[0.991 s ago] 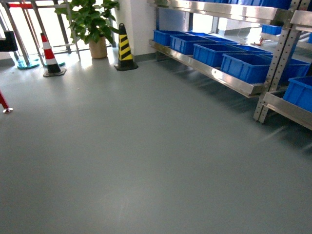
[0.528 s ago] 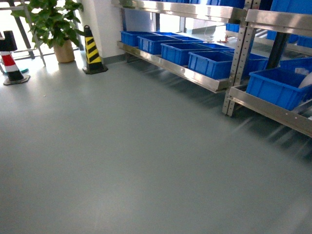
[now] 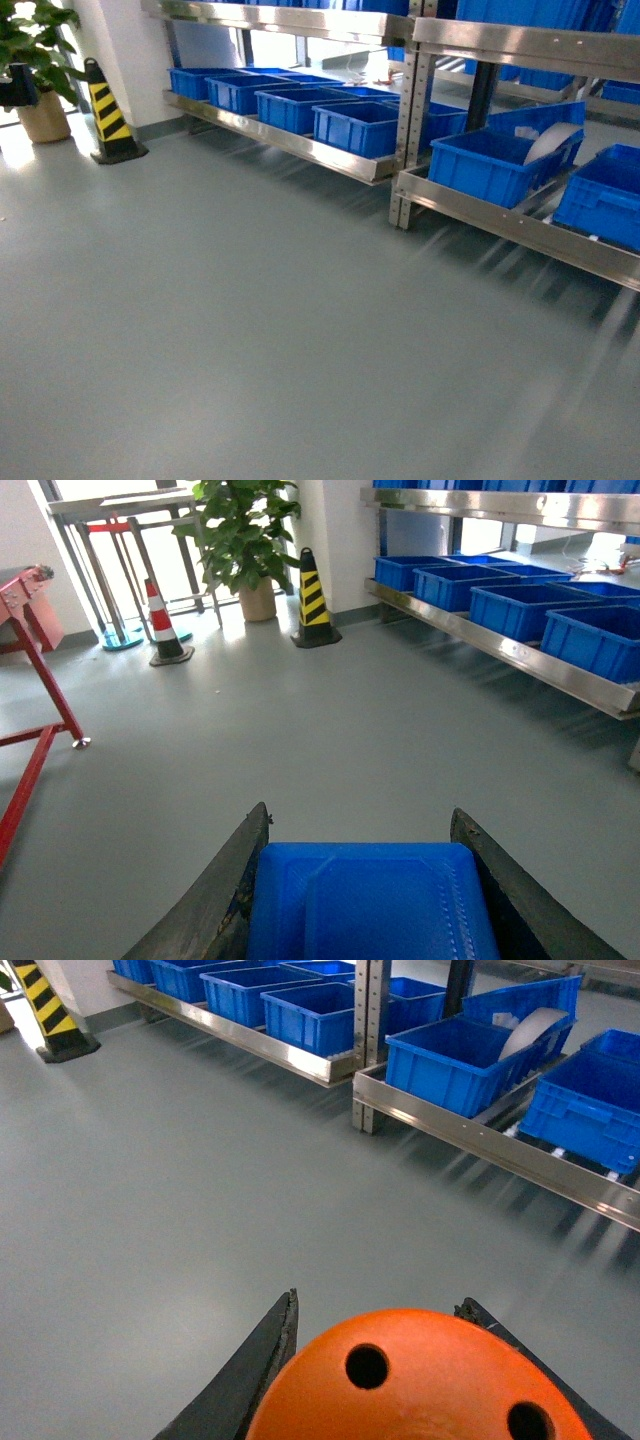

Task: Sort blue parts and orange caps into right shelf containers

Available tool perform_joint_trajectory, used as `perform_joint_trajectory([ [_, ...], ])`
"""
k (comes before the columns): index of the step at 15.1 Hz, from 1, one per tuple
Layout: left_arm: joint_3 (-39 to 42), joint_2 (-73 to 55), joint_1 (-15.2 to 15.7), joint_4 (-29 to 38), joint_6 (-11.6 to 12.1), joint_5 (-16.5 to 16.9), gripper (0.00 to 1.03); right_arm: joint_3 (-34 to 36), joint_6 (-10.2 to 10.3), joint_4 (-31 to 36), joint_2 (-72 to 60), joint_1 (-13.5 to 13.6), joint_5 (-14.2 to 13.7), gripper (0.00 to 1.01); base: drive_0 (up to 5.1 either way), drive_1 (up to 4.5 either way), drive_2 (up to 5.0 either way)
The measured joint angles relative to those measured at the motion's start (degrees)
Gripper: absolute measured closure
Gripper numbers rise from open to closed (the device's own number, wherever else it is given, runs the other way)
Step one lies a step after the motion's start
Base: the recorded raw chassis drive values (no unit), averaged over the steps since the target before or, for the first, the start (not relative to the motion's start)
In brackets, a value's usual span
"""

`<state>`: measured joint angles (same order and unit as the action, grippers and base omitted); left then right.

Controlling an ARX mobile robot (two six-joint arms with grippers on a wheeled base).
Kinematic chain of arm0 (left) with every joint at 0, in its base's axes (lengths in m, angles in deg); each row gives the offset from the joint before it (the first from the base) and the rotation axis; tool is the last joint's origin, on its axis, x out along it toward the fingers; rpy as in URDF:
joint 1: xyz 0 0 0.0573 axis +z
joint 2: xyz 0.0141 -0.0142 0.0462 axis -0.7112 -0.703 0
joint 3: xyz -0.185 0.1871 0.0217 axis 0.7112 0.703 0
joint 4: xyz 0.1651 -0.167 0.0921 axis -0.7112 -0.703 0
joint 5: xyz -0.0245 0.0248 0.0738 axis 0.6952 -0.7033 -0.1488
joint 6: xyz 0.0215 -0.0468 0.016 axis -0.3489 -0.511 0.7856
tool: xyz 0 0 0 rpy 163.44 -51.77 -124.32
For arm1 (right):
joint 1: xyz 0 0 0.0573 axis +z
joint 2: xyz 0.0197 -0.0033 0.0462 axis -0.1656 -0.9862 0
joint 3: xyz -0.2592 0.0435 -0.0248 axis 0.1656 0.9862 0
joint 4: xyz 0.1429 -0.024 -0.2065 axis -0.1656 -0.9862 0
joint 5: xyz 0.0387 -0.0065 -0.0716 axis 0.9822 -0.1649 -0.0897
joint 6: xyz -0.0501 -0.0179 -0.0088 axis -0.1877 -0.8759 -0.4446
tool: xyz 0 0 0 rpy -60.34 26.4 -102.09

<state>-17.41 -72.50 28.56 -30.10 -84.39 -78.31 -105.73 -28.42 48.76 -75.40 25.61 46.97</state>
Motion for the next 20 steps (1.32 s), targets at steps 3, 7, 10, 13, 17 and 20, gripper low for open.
perform_joint_trajectory([
  [3,0.0,0.0,0.0,0.02,0.0,-0.02,0.62,0.0,0.0,0.0,0.0,0.02,0.0,0.59,-1.6,-1.61,-1.6],
  [7,0.0,0.0,0.0,0.04,0.02,-0.04,0.62,0.0,0.0,0.02,0.0,0.02,0.0,0.59,-1.6,-1.59,-1.6],
  [10,0.0,0.0,0.0,0.02,0.0,-0.04,0.62,0.0,0.0,0.0,0.0,0.02,0.0,0.59,-1.7,-1.67,-1.7],
  [13,0.0,0.0,0.0,0.02,0.0,-0.02,0.62,0.0,0.0,0.02,0.0,0.02,0.0,0.59,-1.6,-1.63,-1.6],
  [17,0.0,0.0,0.0,0.02,0.0,0.0,0.62,0.0,0.0,0.0,0.0,0.02,0.0,0.59,-1.5,-1.55,-1.5],
  [20,0.0,0.0,0.0,0.02,0.0,-0.02,0.62,0.0,0.0,0.0,0.0,0.02,0.0,0.59,-1.5,-1.55,-1.5],
])
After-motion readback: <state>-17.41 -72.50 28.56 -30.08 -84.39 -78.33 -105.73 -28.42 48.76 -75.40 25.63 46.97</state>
